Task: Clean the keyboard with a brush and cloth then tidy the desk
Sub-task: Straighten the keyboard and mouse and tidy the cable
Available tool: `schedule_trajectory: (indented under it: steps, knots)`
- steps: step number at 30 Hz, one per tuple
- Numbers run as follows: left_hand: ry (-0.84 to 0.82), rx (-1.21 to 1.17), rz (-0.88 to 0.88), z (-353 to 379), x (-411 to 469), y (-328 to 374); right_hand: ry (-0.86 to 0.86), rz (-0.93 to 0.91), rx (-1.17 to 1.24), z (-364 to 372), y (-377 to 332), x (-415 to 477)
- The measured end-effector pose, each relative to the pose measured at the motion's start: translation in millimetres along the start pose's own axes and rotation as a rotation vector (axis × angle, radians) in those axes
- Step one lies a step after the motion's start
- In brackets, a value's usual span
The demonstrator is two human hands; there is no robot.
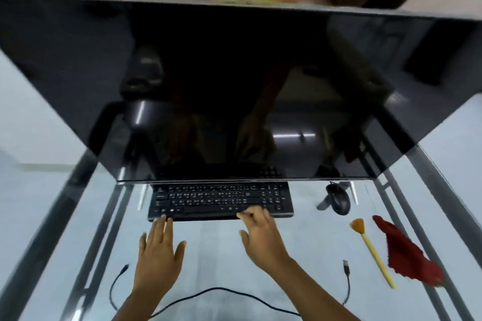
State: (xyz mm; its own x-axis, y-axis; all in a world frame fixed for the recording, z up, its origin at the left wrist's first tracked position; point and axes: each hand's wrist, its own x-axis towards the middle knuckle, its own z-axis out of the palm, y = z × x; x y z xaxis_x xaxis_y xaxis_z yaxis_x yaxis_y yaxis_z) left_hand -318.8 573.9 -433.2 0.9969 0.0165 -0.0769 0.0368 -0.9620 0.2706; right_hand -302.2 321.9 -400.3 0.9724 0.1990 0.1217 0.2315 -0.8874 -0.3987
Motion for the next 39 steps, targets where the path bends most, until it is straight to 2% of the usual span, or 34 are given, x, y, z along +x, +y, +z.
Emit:
schedule_trajectory:
  steps: [4, 8, 11, 14, 18, 20, 23, 25, 27, 29, 31, 33, 36, 39]
  knots:
    - [0.049, 0.066, -0.173, -18.8, -19.8, -46.1, -0.028, -0.108, -0.017, 4.3, -37.5, 10.4]
    - [-0.001, 0.136, -0.267, -21.0, -39.6, -68.6, -0.076, -0.158, -0.007, 1.8, -59.3, 19.0]
    - [-0.021, 0.025, -0.264, -29.8, -41.4, -71.2, -0.061, -0.200, -0.009, 1.4, -71.3, 21.1]
    - [0.043, -0.166, -0.296, -46.0, -33.3, -58.7, -0.101, -0.195, 0.050, -5.3, -88.6, 20.3]
    - [0.155, -0.437, -0.097, -96.5, 5.7, -1.2, -0.155, -0.099, 0.294, -33.5, -115.4, 38.4]
    - [0.207, -0.541, -0.014, -131.1, 20.2, 30.8, -0.275, 0.012, 0.473, -57.2, -135.2, 46.6]
    - [0.257, -0.625, 0.030, -178.1, 35.5, 71.6, -0.433, 0.086, 0.830, -93.7, -155.9, 55.6]
    - [0.276, -0.616, 0.082, -205.1, 38.5, 94.0, -0.421, 0.061, 0.948, -120.3, -162.3, 56.5]
    - [0.366, -0.533, 0.226, -227.6, 36.8, 112.3, -0.345, 0.063, 0.922, -148.6, -164.1, 55.4]
    - [0.437, -0.474, 0.458, -246.1, 32.1, 127.5, -0.224, 0.038, 0.815, -175.6, -160.9, 54.3]
    - [0.353, -0.479, 0.629, -262.8, 24.1, 142.4, -0.136, 0.022, 0.787, -204.0, -152.1, 52.2]
    - [0.220, -0.419, 0.675, -274.9, 16.1, 155.1, -0.100, 0.005, 0.741, -232.6, -139.9, 46.8]
    - [0.199, -0.233, 0.701, -288.0, 7.5, 173.6, -0.119, -0.084, 0.638, -273.0, -122.2, 31.7]
    - [0.132, -0.289, 0.669, -305.8, -3.7, 188.4, -0.140, -0.190, 0.679, -300.9, -109.9, 17.8]
